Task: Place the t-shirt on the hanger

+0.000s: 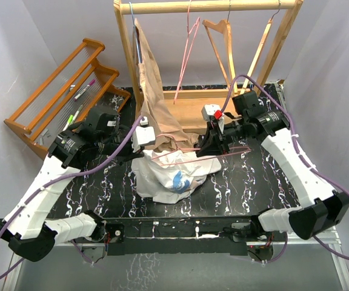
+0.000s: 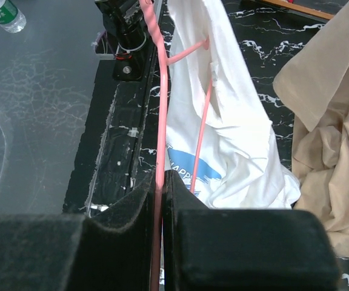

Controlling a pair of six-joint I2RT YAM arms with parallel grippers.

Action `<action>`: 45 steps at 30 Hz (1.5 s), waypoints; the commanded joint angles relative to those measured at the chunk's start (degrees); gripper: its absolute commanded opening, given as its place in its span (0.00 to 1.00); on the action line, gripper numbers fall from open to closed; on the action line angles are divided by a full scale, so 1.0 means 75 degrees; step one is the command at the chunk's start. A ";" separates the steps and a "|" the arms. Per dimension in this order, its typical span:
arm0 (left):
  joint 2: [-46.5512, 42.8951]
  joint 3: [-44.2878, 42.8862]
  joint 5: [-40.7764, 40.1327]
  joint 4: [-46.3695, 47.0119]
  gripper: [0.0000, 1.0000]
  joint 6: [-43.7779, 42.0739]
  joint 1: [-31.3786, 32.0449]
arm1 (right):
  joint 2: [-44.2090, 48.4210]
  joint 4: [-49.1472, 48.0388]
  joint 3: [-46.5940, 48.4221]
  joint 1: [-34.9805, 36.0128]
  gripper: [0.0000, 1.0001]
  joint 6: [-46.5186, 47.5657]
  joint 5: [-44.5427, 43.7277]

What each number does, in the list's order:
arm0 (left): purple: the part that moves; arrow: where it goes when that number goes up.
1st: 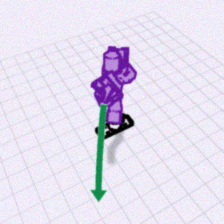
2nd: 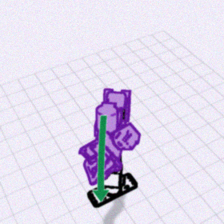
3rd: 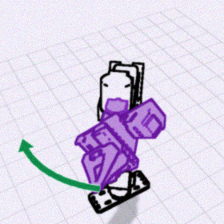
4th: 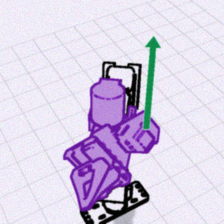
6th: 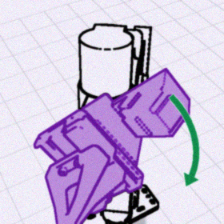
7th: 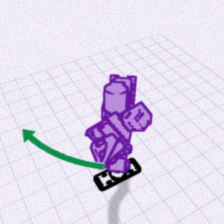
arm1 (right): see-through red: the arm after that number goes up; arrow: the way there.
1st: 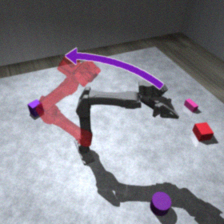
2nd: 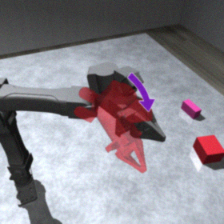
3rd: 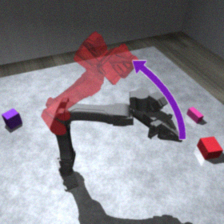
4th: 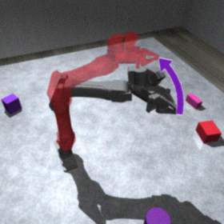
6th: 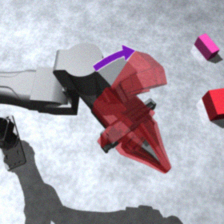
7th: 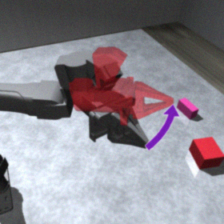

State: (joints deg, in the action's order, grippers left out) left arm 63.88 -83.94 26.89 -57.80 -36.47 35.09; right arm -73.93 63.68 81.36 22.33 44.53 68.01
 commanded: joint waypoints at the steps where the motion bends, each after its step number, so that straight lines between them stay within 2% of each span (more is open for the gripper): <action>1: -0.0106 0.0054 0.0156 0.0050 0.00 -0.0211 0.0032 | -0.0489 0.0372 0.0773 -0.0024 0.08 0.1014 0.0235; 6: -0.0044 0.0070 0.0253 0.0130 0.00 -0.0268 0.0032 | -0.1205 0.0931 0.1405 -0.0023 0.08 0.1469 -0.0146; 14: -0.0027 0.0201 0.0462 0.0233 0.00 -0.0511 0.0032 | -0.1606 0.1275 0.1793 -0.0018 0.08 0.1707 -0.0375; 32: 0.0085 0.1017 0.0523 0.1673 0.00 -0.0862 0.0009 | -0.0981 0.1341 0.1679 -0.0018 0.08 0.1456 0.0408; 40: 0.0502 0.0889 0.0628 0.2416 0.00 -0.0586 0.0009 | -0.0866 0.1330 0.1694 -0.0012 0.08 0.1444 0.0567; 45: 0.0881 0.0414 0.1255 0.2436 0.00 -0.0362 0.0009 | -0.0836 0.1177 0.1628 -0.0012 0.08 0.1397 0.0466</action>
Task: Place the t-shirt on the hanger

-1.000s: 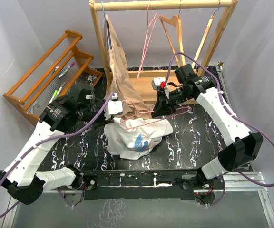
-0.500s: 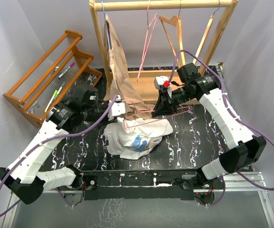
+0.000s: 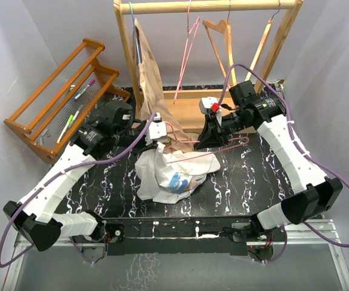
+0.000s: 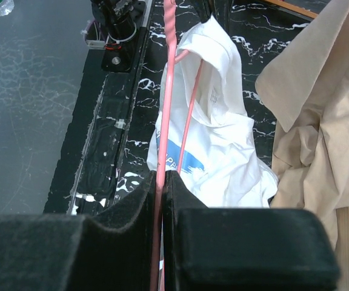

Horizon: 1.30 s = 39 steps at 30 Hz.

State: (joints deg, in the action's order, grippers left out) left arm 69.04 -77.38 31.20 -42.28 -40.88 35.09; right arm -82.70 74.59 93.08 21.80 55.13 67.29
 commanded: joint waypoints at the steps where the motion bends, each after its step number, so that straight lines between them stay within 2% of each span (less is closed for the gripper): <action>1: 0.0248 -0.0573 0.0763 0.0375 0.00 0.0311 0.0009 | 0.0347 -0.0374 0.0040 0.0058 0.08 -0.0078 0.0495; 5: 0.0330 -0.1045 0.0876 0.0124 0.00 0.0555 0.0009 | 0.0516 -0.0981 -0.0258 0.0034 0.08 -0.0478 0.0229; 10: -0.0121 -0.0969 0.0642 -0.0050 0.00 0.0765 0.0009 | 0.0753 -0.1896 -0.0721 -0.0039 0.08 -0.1027 0.0328; 14: -0.0395 -0.0808 0.0566 -0.0098 0.00 0.0991 0.0009 | 0.0772 -0.2057 -0.0808 -0.0091 0.08 -0.1125 0.0378; 20: -0.0402 -0.0587 0.0856 0.0392 0.00 0.1606 0.0009 | 0.0784 -0.2315 -0.0762 -0.0135 0.08 -0.1267 0.0466; 26: -0.0132 -0.0549 0.1030 0.0811 0.00 0.1758 0.0020 | 0.0931 -0.2805 -0.0865 -0.0143 0.08 -0.1674 0.0480; 39: 0.0144 -0.0385 0.0019 0.1756 0.00 0.1735 0.0032 | 0.1284 -0.3265 -0.1204 -0.0161 0.08 -0.2111 0.0603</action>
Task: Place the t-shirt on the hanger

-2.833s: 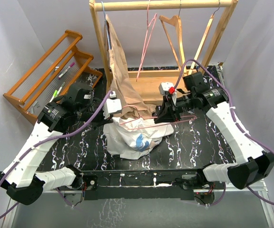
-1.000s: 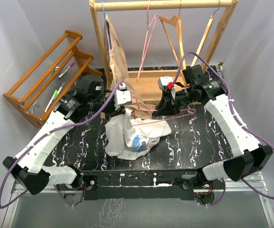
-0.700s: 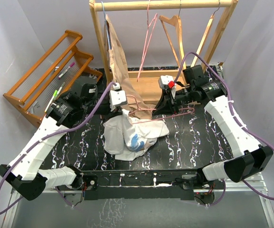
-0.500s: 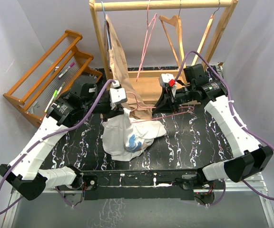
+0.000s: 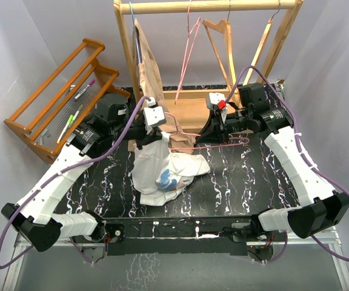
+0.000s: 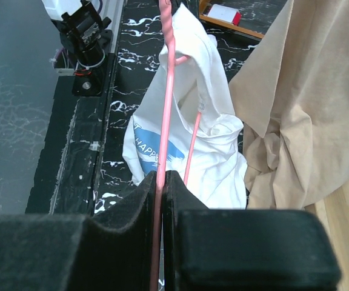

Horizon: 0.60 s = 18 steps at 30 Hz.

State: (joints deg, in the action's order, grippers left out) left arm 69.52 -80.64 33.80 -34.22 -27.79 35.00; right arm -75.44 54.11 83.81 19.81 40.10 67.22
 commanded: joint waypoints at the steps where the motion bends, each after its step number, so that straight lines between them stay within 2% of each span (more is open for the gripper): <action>1: 0.0107 0.0042 -0.0278 0.0698 0.00 0.0016 0.0044 | 0.0305 -0.0535 0.0019 0.0111 0.08 -0.0114 0.0647; 8: 0.0360 -0.0121 0.0128 0.1012 0.00 0.0375 0.0102 | 0.0259 -0.0628 -0.0036 0.0106 0.08 -0.0120 0.0681; 18: 0.0582 -0.0162 0.0028 0.1612 0.00 0.0750 0.0313 | 0.0331 -0.0734 -0.0119 0.0112 0.08 -0.0248 0.0716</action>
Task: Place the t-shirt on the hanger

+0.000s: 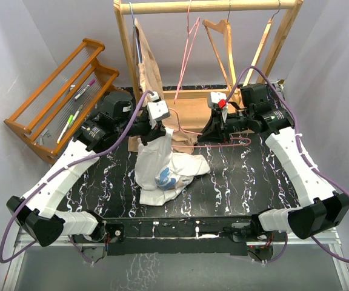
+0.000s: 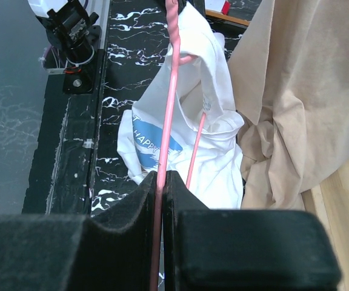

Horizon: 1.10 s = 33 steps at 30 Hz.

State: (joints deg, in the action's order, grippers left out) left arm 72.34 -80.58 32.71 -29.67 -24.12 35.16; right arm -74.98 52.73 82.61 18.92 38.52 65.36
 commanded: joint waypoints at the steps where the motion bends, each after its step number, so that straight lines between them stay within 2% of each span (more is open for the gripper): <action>1: 0.0236 -0.0194 0.0140 0.1091 0.00 0.0293 0.0318 | 0.0280 -0.0550 0.0047 0.0232 0.08 -0.0045 0.0919; 17: 0.0735 -0.0282 0.0080 0.1745 0.01 0.0564 0.0973 | 0.0517 -0.1216 -0.0200 0.0233 0.08 -0.0516 0.1087; 24: 0.0767 -0.0249 0.0203 0.1708 0.00 0.0618 0.1072 | 0.0832 -0.2044 -0.0518 0.0226 0.08 -0.1135 0.1041; 25: 0.0756 -0.0222 0.0205 0.1721 0.02 0.0635 0.1080 | 0.0864 -0.2200 -0.0566 0.0231 0.08 -0.1242 0.1050; 30: 0.0738 -0.0134 0.0237 0.1770 0.30 0.0702 0.1113 | 0.0891 -0.2495 -0.0629 0.0229 0.08 -0.1458 0.1162; 33: 0.0749 -0.0127 0.0316 0.1787 0.32 0.0719 0.1122 | 0.0866 -0.2495 -0.0607 0.0232 0.08 -0.1477 0.1176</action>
State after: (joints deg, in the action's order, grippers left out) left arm 77.34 -80.90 32.08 -19.73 -19.46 42.74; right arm -70.59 42.30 76.49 18.85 28.36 64.51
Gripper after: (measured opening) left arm 0.323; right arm 0.088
